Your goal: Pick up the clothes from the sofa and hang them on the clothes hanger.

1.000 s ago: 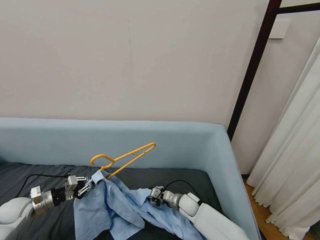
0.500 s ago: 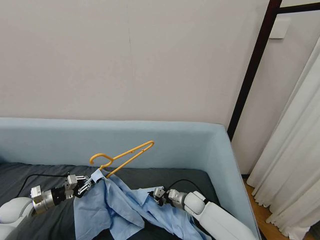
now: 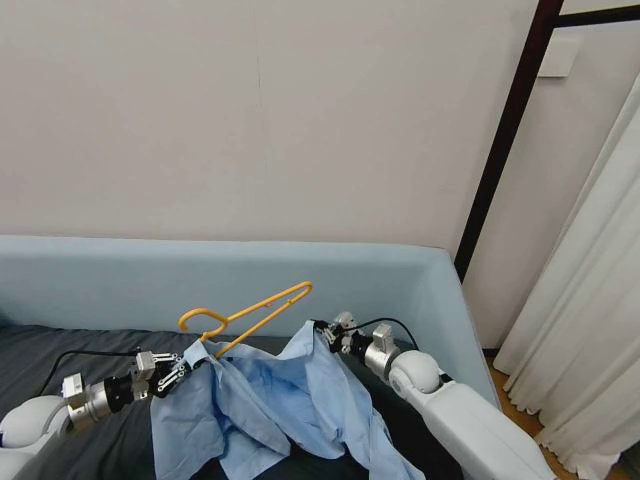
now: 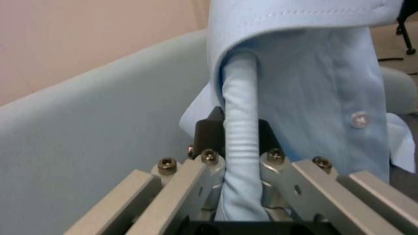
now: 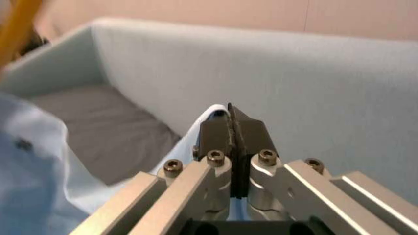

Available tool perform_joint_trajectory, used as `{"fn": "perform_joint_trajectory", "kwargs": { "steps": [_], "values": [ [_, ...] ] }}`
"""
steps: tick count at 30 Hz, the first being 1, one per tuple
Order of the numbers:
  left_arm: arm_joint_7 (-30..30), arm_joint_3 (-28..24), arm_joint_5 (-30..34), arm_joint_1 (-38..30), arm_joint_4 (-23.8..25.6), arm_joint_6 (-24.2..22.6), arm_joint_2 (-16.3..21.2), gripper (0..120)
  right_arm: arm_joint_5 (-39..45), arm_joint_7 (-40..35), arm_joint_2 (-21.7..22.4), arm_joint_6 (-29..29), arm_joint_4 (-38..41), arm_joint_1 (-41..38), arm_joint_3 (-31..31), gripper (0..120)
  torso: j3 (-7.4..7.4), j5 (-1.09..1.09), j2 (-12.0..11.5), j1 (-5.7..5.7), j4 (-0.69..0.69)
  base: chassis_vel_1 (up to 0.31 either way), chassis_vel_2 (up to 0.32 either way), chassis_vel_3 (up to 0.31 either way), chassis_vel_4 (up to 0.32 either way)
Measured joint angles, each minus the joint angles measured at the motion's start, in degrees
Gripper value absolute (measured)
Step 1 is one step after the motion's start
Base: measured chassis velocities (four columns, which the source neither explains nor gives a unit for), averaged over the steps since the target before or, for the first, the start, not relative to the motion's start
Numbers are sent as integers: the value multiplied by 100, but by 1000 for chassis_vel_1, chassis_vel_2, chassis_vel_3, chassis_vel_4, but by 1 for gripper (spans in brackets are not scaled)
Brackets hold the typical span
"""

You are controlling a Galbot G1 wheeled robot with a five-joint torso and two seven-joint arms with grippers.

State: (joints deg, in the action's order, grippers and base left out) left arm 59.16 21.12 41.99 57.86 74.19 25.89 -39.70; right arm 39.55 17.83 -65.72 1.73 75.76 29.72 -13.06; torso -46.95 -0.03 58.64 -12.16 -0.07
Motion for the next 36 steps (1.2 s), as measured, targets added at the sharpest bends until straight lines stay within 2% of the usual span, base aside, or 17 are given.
{"fn": "perform_joint_trajectory", "kwargs": {
  "steps": [3,15,21,36],
  "values": [
    [103,-28,115,-9,53,10,14,2,336,-214,38,85,287,31,166,0,0,0,0,0,0,0,0,0,0],
    [366,-135,24,79,284,-13,30,2,586,-584,279,166,945,44,553,0,0,1,0,0,0,0,0,0,0],
    [11,-148,-210,30,202,-31,-40,2,605,-486,566,161,1553,153,762,0,0,0,0,0,0,0,0,0,0],
    [-216,48,-399,70,108,-37,-9,2,320,-315,975,137,2410,207,861,0,0,0,0,0,0,0,0,0,0]
  ]
}}
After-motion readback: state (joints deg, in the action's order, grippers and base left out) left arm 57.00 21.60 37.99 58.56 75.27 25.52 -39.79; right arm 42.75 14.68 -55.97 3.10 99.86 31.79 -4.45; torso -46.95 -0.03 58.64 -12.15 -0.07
